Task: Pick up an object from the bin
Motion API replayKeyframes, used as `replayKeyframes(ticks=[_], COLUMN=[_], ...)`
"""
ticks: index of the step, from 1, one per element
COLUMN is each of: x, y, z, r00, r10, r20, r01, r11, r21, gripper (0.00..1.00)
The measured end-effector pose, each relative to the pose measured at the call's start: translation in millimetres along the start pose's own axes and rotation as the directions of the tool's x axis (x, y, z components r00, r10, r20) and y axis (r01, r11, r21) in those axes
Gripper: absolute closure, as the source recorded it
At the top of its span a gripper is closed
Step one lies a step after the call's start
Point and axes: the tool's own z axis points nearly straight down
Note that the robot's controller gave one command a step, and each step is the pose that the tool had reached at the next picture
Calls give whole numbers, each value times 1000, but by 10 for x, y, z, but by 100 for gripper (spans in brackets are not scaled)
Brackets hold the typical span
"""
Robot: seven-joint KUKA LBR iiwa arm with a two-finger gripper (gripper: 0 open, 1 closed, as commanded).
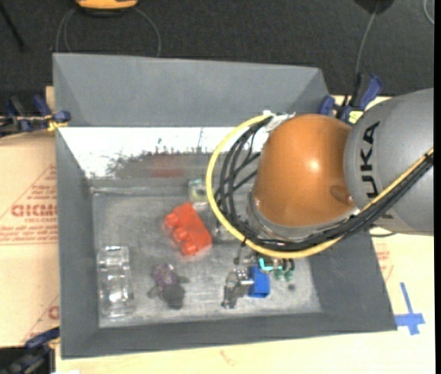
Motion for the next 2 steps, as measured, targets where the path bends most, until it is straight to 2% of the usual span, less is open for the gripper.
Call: replayKeyframes(ticks=[1, 2], x=[-331, -321], y=[-653, -1244], z=[1384, 1419], r00=[975, 974], r10=[-222, -228], r20=[7, 18], r01=[222, 228], r11=[975, 974], r21=[4, 3], gripper=[0, 0])
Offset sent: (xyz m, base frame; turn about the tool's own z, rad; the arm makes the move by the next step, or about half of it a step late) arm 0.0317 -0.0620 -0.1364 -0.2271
